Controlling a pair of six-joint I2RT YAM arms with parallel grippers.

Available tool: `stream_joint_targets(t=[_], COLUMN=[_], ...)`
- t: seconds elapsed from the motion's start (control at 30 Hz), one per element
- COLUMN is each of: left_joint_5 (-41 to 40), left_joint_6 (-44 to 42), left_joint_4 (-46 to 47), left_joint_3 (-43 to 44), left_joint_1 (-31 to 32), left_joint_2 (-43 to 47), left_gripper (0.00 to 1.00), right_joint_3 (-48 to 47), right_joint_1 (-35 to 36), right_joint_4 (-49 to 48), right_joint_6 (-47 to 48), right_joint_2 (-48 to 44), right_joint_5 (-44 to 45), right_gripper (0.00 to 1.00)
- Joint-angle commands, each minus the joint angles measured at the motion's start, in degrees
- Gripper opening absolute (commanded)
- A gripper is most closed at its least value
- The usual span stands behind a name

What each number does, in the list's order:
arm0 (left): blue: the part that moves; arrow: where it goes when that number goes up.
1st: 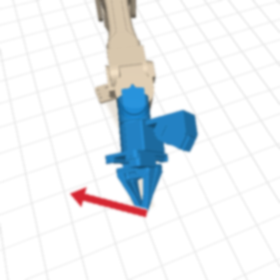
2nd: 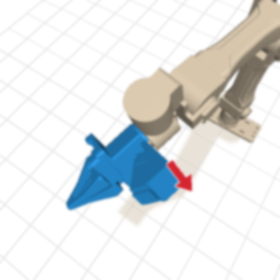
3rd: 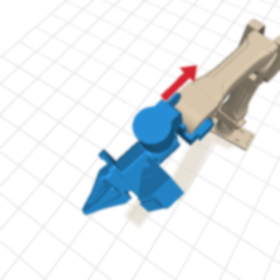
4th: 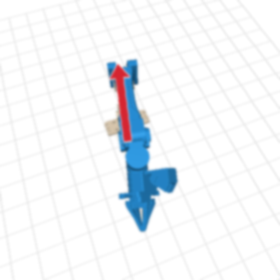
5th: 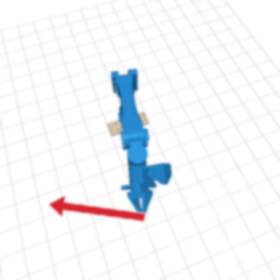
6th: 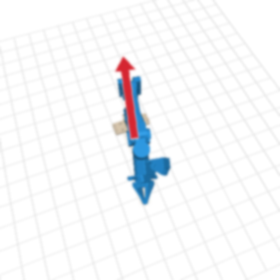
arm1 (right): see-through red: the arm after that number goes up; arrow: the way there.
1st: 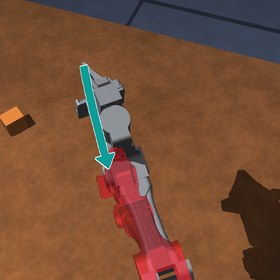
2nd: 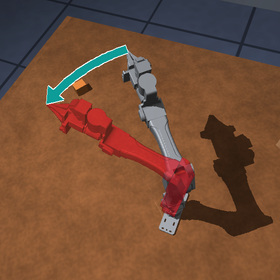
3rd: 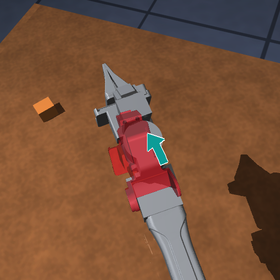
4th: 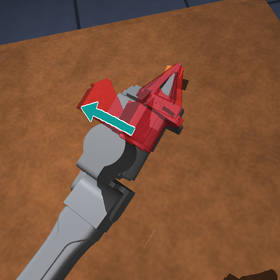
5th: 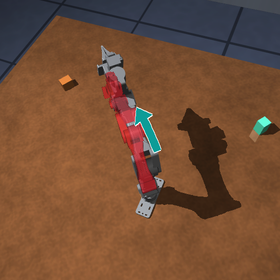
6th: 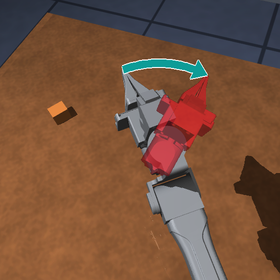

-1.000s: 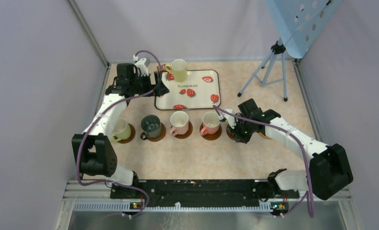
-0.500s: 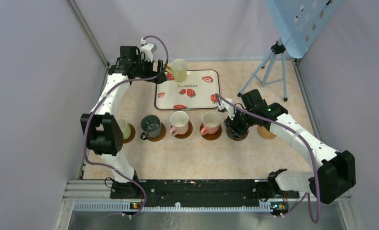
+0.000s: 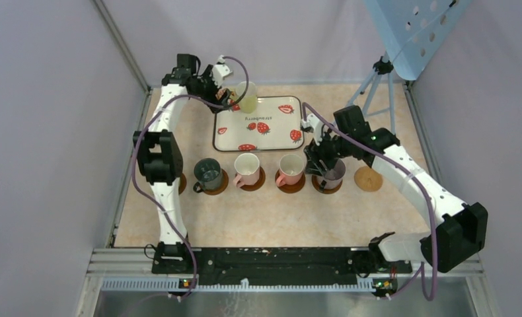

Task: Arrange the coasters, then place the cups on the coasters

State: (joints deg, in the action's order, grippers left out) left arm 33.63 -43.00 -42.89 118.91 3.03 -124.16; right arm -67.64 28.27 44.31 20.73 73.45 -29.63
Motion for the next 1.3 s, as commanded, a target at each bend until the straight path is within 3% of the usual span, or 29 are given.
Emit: stream_joint_targets(t=[0.0,0.2,0.5,0.93,1.27], left_joint_5=[7.8,13.2,13.3,13.5,11.8], left_joint_6=[-14.0,-19.8,-18.3,-21.1,-22.4], left_joint_4=[2.2,5.6,17.1,16.9,18.3], left_joint_3=[7.2,10.9,9.0,12.0,8.2], left_joint_1=[-2.3,-4.3,-4.0,-1.2,1.7], left_joint_2=[-3.9,-8.9,-12.4,-17.4,-15.9], left_gripper=[0.99,0.99,0.99,0.97,0.95], right_joint_3=[-3.9,-4.0,-2.2,-2.0,-0.7], right_joint_1=[-1.7,-2.7,-3.0,-3.6,-4.1], right_joint_4=[-0.5,-0.4,-1.3,-1.0,-1.1], right_joint_6=[-1.3,-1.6,-1.8,-1.6,-1.7], right_joint_2=[1.0,1.7,2.0,2.7,2.3], right_joint_5=[-0.8,0.3,1.9,2.6,2.8], right_gripper=[0.57,0.57,0.58,0.61,0.61])
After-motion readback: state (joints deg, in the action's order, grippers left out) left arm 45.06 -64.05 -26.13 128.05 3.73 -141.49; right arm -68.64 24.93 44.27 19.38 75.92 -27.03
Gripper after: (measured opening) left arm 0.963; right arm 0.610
